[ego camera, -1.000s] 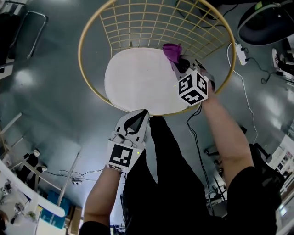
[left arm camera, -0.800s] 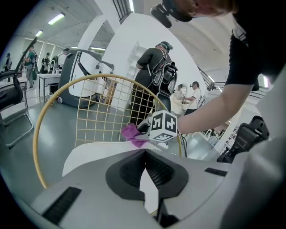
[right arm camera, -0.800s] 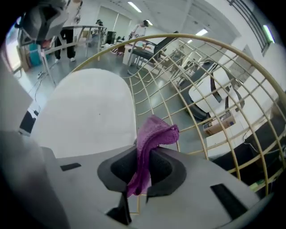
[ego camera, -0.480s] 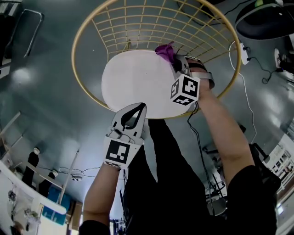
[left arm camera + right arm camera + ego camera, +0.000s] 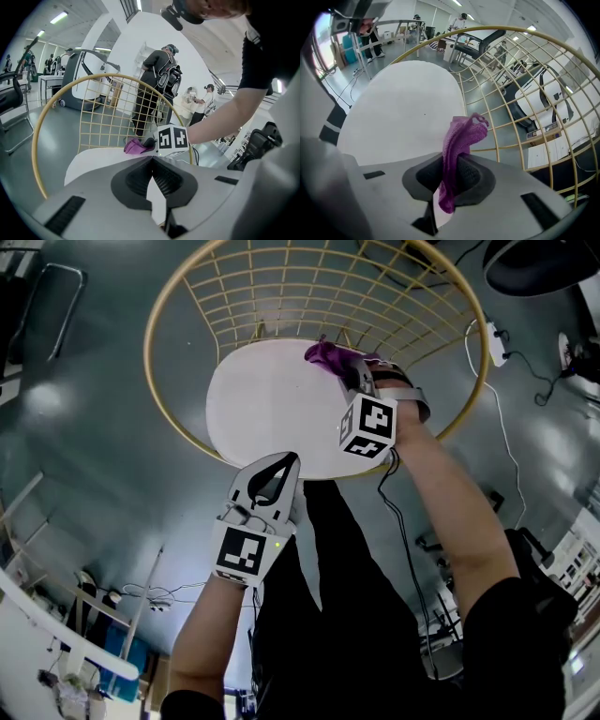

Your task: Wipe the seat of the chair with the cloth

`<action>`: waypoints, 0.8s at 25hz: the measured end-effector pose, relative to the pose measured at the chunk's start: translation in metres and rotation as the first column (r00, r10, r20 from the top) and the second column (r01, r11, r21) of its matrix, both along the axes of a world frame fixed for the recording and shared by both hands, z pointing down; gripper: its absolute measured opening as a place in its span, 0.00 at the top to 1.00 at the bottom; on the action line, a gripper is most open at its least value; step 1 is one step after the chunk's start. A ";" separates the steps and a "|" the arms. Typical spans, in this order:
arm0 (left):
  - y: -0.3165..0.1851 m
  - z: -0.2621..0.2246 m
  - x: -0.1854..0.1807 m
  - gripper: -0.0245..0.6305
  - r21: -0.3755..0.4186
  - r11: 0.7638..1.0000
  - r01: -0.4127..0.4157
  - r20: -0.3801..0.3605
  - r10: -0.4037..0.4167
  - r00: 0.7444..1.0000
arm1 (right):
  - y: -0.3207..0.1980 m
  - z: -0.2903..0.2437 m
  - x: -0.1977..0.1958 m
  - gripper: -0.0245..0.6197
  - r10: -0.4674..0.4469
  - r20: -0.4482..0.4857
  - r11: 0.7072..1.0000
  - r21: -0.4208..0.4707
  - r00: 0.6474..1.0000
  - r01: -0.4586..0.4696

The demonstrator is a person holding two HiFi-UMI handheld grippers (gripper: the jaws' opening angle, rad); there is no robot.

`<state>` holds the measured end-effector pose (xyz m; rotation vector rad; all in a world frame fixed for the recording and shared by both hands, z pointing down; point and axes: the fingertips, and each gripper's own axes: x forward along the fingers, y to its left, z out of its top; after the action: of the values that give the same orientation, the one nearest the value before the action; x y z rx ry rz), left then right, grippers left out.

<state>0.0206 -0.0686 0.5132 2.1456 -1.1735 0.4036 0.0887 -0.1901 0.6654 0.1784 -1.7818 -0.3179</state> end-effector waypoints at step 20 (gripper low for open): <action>0.052 -0.005 -0.014 0.95 0.027 0.999 -0.035 0.010 0.034 0.999 | 0.096 0.014 0.015 0.87 0.098 -0.029 0.987 -0.126 0.995 -0.100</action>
<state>0.0069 -0.0166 0.5084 2.1922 -1.1548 0.4152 0.1037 -0.0942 0.6796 0.1708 -1.7584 -0.1336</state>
